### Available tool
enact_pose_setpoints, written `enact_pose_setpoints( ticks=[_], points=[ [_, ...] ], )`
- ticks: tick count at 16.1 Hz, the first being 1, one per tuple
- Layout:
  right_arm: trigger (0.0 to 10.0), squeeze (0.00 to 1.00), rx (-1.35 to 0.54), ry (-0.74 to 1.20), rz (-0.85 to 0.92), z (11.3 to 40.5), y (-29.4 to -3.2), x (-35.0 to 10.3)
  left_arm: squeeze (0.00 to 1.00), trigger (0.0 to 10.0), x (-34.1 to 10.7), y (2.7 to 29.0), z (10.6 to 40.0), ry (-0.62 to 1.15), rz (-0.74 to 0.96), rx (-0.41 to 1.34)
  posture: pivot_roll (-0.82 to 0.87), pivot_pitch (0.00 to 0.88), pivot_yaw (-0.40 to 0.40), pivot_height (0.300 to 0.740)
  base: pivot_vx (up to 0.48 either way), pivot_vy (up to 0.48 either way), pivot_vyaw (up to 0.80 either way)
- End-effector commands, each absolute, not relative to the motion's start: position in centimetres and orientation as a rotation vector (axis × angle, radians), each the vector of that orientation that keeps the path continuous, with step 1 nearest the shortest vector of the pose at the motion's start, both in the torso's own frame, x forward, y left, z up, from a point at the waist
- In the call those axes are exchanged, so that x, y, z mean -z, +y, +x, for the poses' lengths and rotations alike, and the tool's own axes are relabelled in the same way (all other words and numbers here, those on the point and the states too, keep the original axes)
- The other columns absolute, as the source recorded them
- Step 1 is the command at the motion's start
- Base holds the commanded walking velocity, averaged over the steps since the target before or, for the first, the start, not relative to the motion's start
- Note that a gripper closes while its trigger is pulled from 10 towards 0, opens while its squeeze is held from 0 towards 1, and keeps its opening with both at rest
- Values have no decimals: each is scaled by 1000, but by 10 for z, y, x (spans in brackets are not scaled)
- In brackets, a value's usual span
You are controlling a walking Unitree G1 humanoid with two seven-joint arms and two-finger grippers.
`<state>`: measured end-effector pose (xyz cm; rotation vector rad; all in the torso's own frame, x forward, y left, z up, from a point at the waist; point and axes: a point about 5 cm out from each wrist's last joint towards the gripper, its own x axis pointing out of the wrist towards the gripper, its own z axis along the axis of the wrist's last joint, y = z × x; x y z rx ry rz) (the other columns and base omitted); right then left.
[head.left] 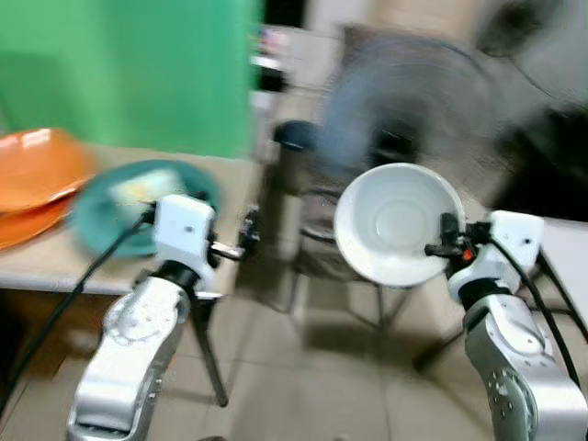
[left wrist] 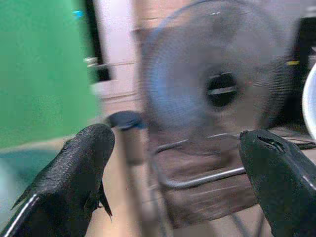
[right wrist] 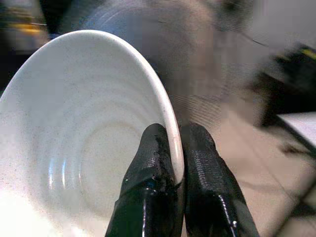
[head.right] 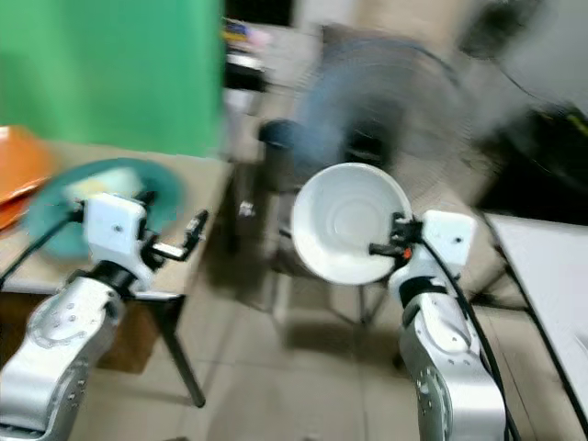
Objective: Setting the table
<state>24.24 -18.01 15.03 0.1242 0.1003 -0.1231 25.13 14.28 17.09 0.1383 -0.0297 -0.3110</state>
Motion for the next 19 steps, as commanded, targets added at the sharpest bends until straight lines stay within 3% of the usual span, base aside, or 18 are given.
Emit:
enact_pose_setpoints(
  ticks=[1,10,19],
  points=[
    [10000,0,128,98,153,243,-179,-152,0,10000,-170,146,255,-16,148,291,74,0,-94,740,0,0,-763],
    [10000,0,154,141,172,246,-179,-149,0,10000,-176,145,262,-35,132,340,60,0,-66,740,0,0,-777],
    [10000,0,143,143,178,250,-177,-153,0,10000,-175,150,262,-32,133,334,60,0,-73,740,277,0,-781]
  ],
)
